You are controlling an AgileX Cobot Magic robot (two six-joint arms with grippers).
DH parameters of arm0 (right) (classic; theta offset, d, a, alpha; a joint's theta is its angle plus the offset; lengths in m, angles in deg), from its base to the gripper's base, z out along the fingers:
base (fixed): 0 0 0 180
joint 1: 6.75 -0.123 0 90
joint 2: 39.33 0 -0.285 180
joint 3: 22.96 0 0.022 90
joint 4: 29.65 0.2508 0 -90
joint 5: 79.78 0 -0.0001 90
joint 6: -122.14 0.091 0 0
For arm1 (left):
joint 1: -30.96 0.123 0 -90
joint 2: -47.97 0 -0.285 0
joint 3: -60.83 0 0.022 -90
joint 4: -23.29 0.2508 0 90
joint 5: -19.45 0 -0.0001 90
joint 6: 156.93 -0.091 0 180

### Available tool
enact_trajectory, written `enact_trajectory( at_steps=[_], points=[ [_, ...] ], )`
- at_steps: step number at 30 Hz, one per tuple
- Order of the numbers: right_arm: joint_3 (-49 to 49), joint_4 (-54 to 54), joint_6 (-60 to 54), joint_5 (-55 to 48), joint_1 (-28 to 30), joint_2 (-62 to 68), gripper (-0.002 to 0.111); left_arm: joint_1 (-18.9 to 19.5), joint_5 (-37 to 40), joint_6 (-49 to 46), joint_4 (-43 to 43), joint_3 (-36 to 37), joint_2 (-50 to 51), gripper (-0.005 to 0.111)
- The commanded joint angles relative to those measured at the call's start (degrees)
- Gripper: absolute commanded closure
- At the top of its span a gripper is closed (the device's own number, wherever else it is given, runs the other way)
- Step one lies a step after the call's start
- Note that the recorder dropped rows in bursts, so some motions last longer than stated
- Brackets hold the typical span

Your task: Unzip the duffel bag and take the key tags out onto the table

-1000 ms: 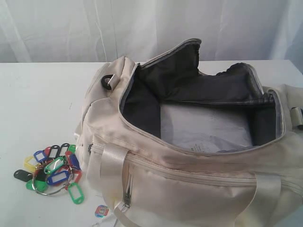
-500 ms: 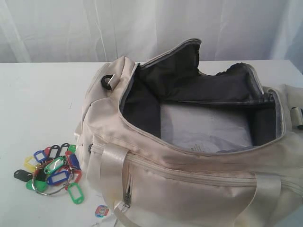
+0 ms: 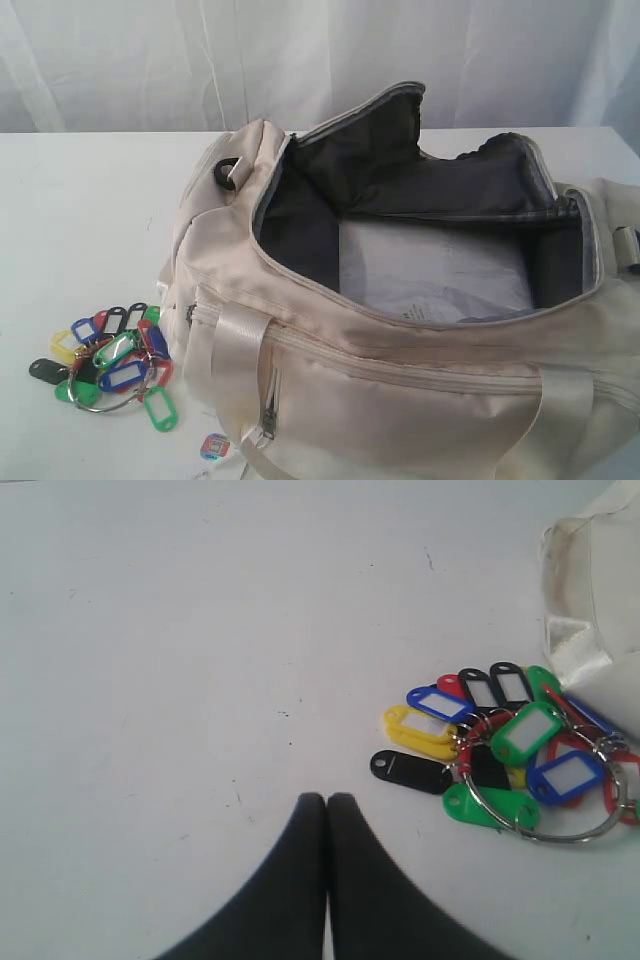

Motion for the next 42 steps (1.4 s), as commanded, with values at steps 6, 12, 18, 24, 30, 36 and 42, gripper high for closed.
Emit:
enact_trajectory(
  at_steps=[6,12,18,24,30,36,42],
  points=[
    [-0.27,-0.53,0.07,0.63,5.50,-10.34,0.108,-1.37,-0.40,0.10,-0.81,0.21,-0.17,0.107],
    [-0.27,-0.53,0.07,0.63,13.37,-18.20,0.108,-1.37,-0.40,0.10,-0.81,0.21,-0.17,0.107],
    [-0.27,-0.66,0.07,0.63,16.86,-24.00,0.108,-1.37,-0.40,0.10,-0.81,0.21,-0.17,0.107],
    [-0.27,-0.66,0.07,0.63,16.86,-27.37,0.108,-1.37,-0.40,0.10,-0.81,0.21,-0.17,0.107],
    [-4.03,-0.36,0.07,0.63,16.86,-27.96,0.108,-1.37,-0.40,0.10,-0.81,0.21,-0.17,0.107],
    [-14.71,6.41,0.07,2.16,16.73,-30.01,0.108,-1.37,-0.40,0.10,-0.81,0.21,-0.17,0.107],
    [-27.74,15.62,2.08,9.33,16.73,-33.85,0.108,-1.37,-0.40,0.10,-0.81,0.21,-0.17,0.107]
  ],
)
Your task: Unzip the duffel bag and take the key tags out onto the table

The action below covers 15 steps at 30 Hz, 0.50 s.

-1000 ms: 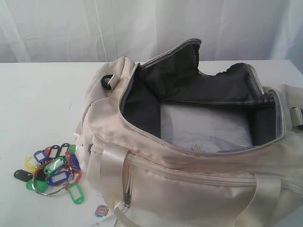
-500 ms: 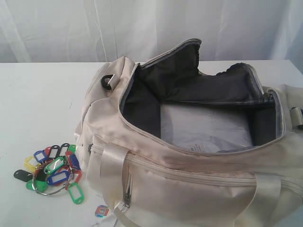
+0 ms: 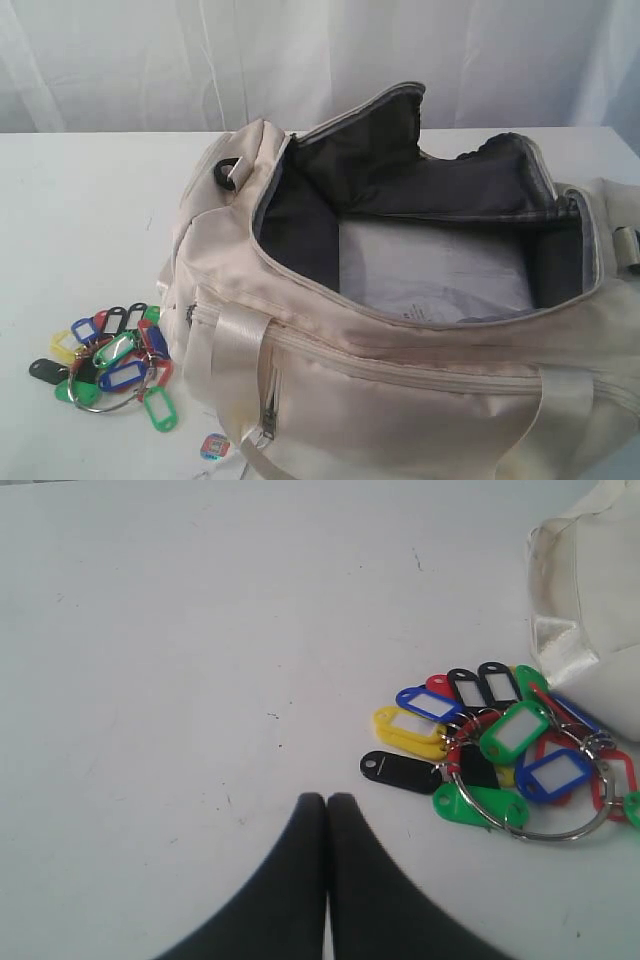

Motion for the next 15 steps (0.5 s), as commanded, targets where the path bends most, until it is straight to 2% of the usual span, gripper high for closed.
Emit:
enact_trajectory(
  at_steps=[1,10,13,15],
  points=[
    [-9.12,4.89,2.22,9.03,0.17,-3.29,0.108,-0.32,-0.28,0.10,-0.70,0.21,-0.17,0.107],
    [-26.09,10.90,2.22,10.42,0.17,-6.32,0.108,-0.32,-0.28,0.10,-0.70,0.21,-0.17,0.107],
    [-27.42,10.90,3.07,23.04,0.17,-6.32,0.108,-0.32,-0.28,0.10,-0.70,0.21,-0.17,0.107],
    [-27.42,11.55,3.07,27.39,0.17,-6.32,0.108,-0.32,-0.28,0.10,-0.70,0.21,-0.17,0.107]
  ],
)
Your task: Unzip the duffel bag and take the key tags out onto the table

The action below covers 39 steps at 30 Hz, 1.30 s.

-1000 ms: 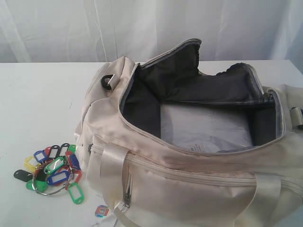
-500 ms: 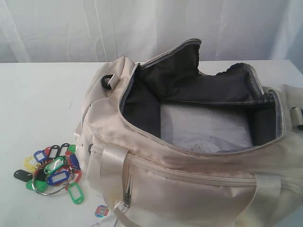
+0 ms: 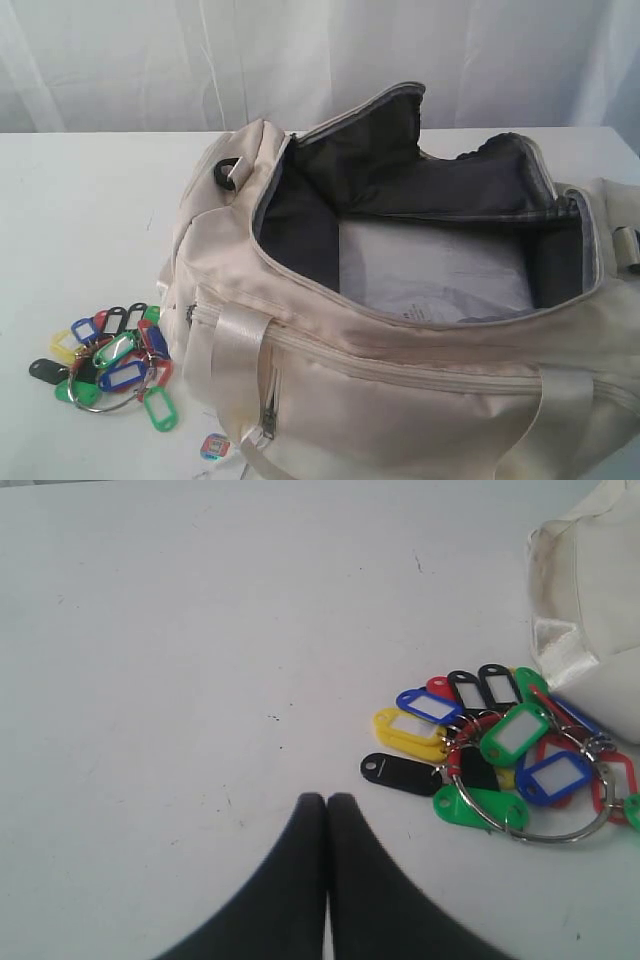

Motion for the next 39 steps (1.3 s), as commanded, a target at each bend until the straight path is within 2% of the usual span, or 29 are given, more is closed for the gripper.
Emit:
enact_trajectory(
  at_steps=[1,5,10,29,34,35,37,38,39],
  points=[
    [-0.30,0.59,0.45,13.39,0.17,-0.30,0.108,-0.32,-0.18,0.10,-0.70,0.21,-0.17,0.107],
    [-0.30,1.16,0.45,14.09,0.17,-0.30,0.108,-0.32,-0.18,0.10,-0.70,0.21,-0.17,0.107],
    [-0.30,8.77,0.45,11.36,0.17,-0.30,0.108,-0.32,-0.18,0.10,-0.70,0.21,-0.17,0.107],
    [-0.30,8.66,0.45,11.19,0.17,-0.30,0.108,-0.32,-0.18,0.10,-0.70,0.21,-0.17,0.107],
    [-0.30,8.54,-0.30,5.24,0.17,-0.30,0.108,-0.32,-0.18,0.10,-0.70,0.21,-0.17,0.107],
    [-0.30,8.54,-1.94,5.24,0.17,-0.30,0.108,-0.32,-0.18,0.10,-0.70,0.21,-0.17,0.107],
    [-0.30,8.42,-12.53,5.12,0.17,-0.30,0.108,-0.32,-0.18,0.10,-0.70,0.21,-0.17,0.107],
    [-0.30,8.16,-22.70,5.12,0.17,-0.30,0.108,-0.32,-0.18,0.10,-0.70,0.21,-0.17,0.107],
    [-0.30,8.16,-26.41,5.39,0.17,-0.30,0.108,-0.32,-0.18,0.10,-0.70,0.21,-0.17,0.107]
  ],
)
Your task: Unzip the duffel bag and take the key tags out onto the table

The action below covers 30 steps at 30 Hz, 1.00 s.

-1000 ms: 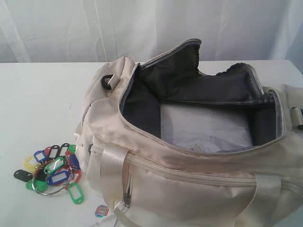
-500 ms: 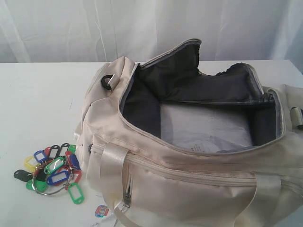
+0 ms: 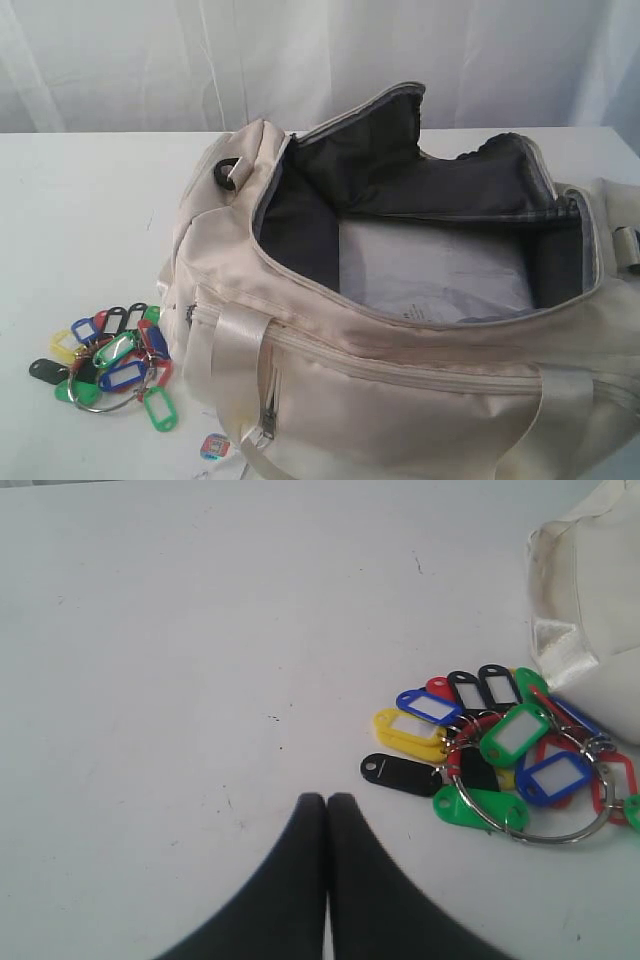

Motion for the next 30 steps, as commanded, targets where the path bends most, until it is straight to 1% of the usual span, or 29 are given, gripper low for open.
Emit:
enact_trajectory(
  at_steps=[1,30],
  points=[
    [-0.10,-0.67,-16.55,0.51,0.17,-0.30,0.108,-0.32,-0.07,0.10,-0.70,0.21,-0.17,0.107],
    [-0.10,-0.78,-16.43,0.51,0.17,-0.30,0.108,-0.32,-0.07,0.10,-0.70,0.21,-0.17,0.107]
  ],
)
